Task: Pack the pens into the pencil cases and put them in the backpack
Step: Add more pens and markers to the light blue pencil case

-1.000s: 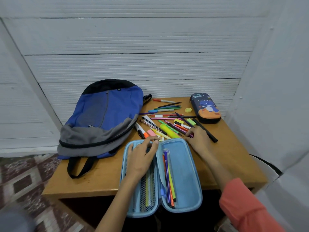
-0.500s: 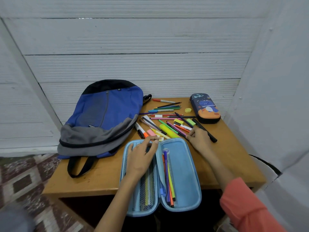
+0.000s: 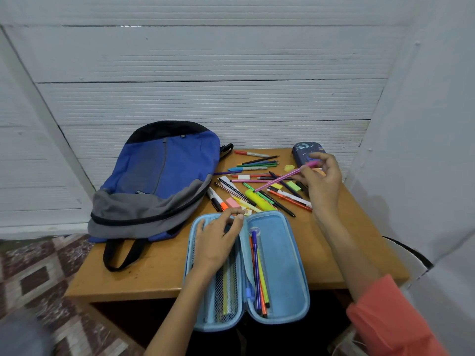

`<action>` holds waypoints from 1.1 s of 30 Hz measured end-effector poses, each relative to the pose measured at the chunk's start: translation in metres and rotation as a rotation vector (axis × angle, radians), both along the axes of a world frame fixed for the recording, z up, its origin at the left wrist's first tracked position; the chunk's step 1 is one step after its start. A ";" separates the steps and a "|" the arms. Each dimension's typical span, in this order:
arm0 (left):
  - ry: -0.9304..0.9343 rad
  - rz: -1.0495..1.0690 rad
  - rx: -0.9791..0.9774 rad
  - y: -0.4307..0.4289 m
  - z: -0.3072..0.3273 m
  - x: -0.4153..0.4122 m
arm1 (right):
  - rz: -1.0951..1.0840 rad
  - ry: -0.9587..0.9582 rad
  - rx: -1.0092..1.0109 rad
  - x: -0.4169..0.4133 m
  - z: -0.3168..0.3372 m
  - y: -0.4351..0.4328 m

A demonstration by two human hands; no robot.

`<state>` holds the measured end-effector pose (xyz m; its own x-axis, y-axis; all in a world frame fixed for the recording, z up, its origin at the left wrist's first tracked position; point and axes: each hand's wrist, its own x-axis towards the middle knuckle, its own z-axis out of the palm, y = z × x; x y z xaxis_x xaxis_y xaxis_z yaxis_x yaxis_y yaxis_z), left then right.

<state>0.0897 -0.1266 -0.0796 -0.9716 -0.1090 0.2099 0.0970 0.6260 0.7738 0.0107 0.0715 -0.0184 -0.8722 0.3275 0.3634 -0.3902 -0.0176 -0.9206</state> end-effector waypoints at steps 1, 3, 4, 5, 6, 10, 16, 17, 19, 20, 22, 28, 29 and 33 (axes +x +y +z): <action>0.002 0.000 -0.001 0.000 0.000 0.000 | 0.025 -0.022 -0.013 0.003 0.004 -0.001; 0.005 -0.006 0.015 0.000 -0.001 0.000 | 0.105 -0.094 0.044 0.008 0.008 -0.004; 0.005 -0.007 0.019 -0.001 -0.002 0.000 | 0.172 -0.154 0.092 0.011 0.007 -0.005; 0.002 -0.008 0.016 -0.001 -0.002 0.000 | 0.251 -0.234 0.151 0.012 0.005 -0.006; -0.001 -0.008 0.009 -0.001 -0.002 -0.001 | 0.335 -0.325 0.219 0.014 0.001 -0.008; -0.003 0.005 0.016 0.000 -0.002 0.000 | 0.592 -0.631 0.501 0.024 -0.019 -0.020; 0.000 0.004 0.011 0.001 0.000 0.001 | 0.634 -0.692 0.728 0.027 -0.052 -0.035; 0.003 0.003 0.011 0.001 -0.001 0.001 | 0.603 -0.658 0.777 0.027 -0.055 -0.036; 0.009 -0.004 0.014 0.000 0.000 0.002 | 0.569 -0.612 0.843 0.027 -0.058 -0.037; 0.012 -0.007 0.016 0.000 0.000 0.002 | 0.569 -0.606 0.852 0.027 -0.058 -0.037; 0.012 -0.010 0.021 0.001 0.001 0.002 | 0.581 -0.619 0.845 0.027 -0.057 -0.037; 0.017 -0.017 0.013 0.000 0.001 0.002 | 0.488 -0.617 0.707 0.024 -0.065 -0.036; 0.015 -0.017 0.019 0.001 0.002 0.002 | 0.476 -0.610 0.688 0.023 -0.065 -0.036; 0.014 -0.003 0.035 0.002 0.003 0.002 | 0.466 -0.604 0.592 0.024 -0.066 -0.034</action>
<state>0.0915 -0.1242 -0.0764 -0.9690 -0.1138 0.2194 0.1095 0.5983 0.7938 0.0347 0.0374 -0.0841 -0.9623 -0.1905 -0.1941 0.0811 0.4803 -0.8733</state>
